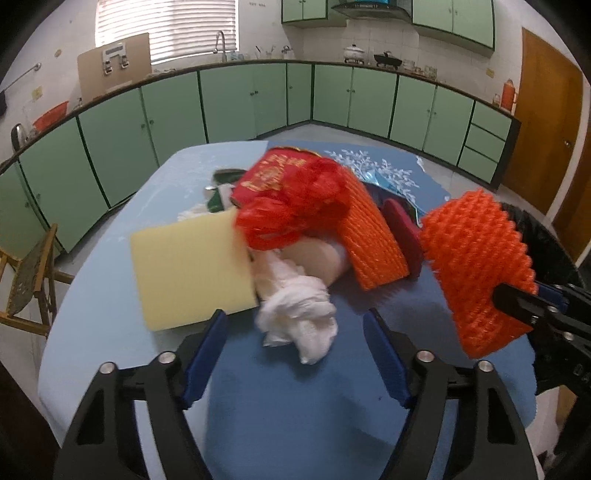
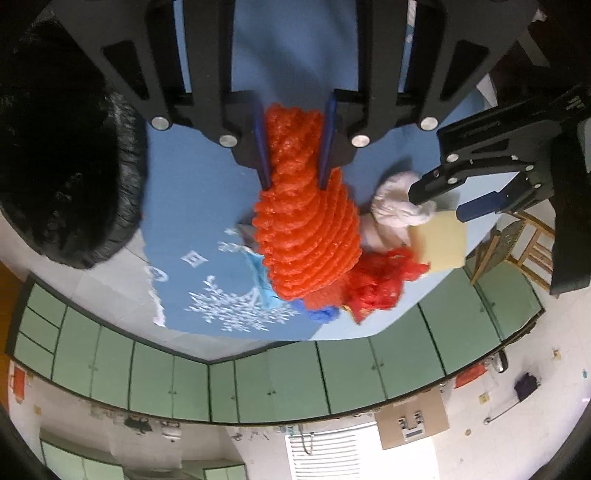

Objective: Collect trash
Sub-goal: 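Grasp the orange mesh net with the right gripper while the left gripper grasps the white tissue, then carry the orange net and white tissue over the bin with both grippers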

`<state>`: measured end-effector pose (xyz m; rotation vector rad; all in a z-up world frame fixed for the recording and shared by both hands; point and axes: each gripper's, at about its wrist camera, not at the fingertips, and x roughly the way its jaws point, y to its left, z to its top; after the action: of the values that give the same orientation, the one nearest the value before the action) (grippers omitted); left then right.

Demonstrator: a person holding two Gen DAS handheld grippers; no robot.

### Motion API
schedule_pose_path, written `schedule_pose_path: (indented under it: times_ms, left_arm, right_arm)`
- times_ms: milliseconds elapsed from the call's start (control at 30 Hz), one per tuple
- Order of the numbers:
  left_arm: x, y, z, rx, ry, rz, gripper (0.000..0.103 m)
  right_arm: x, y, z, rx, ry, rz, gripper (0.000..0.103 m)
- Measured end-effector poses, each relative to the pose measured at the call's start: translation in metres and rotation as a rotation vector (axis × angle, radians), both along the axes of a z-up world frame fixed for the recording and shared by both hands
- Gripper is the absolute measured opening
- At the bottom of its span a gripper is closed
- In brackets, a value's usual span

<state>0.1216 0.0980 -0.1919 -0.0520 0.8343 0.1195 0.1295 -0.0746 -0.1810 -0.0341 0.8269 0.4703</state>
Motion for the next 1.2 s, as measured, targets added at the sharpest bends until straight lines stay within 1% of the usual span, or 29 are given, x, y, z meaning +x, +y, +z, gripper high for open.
schedule_pose_path:
  times_ms: [67,133,167,200,233,267,333,433,600,767,867,1000,1133,1200]
  left_arm:
    - [0.008,-0.005,-0.007,0.004,0.016,0.009,0.065]
    - [0.014,-0.008,-0.012,0.003,0.035,0.015,0.056]
    - [0.017,-0.01,-0.015,0.007,0.047,0.025,0.054]
    - [0.018,-0.011,-0.017,0.017,0.048,0.034,0.049]
    - [0.019,-0.011,-0.017,0.024,0.047,0.038,0.043]
    - [0.02,-0.013,-0.017,0.038,0.045,0.042,0.042]
    - [0.02,-0.012,-0.017,0.044,0.044,0.051,0.034]
    - [0.016,-0.009,-0.013,0.035,0.045,0.059,0.028]
    - [0.0,0.0,0.008,0.001,0.031,0.04,0.025]
    - [-0.019,0.001,0.035,-0.021,0.018,-0.025,0.025]
    - [-0.031,0.002,0.049,-0.038,-0.011,-0.044,0.025]
    - [-0.044,-0.005,0.066,-0.055,-0.067,-0.061,0.025]
    - [-0.049,-0.024,0.082,-0.065,-0.124,-0.092,0.025]
    - [-0.047,-0.041,0.091,-0.065,-0.159,-0.125,0.025]
  right_arm:
    - [0.001,-0.006,-0.002,0.004,0.005,-0.014,0.023]
    - [0.003,-0.011,-0.004,0.004,0.009,-0.022,0.023]
    - [0.005,-0.014,-0.005,0.004,0.011,-0.025,0.023]
    - [0.005,-0.015,-0.006,0.003,0.013,-0.026,0.023]
    - [0.007,-0.017,-0.007,0.003,0.015,-0.027,0.024]
    - [0.009,-0.018,-0.008,0.002,0.017,-0.028,0.024]
    - [0.011,-0.018,-0.009,-0.001,0.02,-0.027,0.024]
    - [0.012,-0.015,-0.009,-0.003,0.025,-0.024,0.024]
    - [0.014,-0.009,0.003,-0.008,0.011,-0.012,0.024]
    - [0.013,-0.01,0.022,-0.002,-0.015,-0.022,0.024]
    - [0.009,-0.012,0.033,-0.011,-0.044,-0.041,0.024]
    - [-0.004,-0.025,0.043,0.008,-0.072,-0.086,0.024]
    - [-0.017,-0.048,0.053,0.042,-0.075,-0.135,0.024]
    - [-0.023,-0.061,0.06,0.046,-0.087,-0.154,0.024]
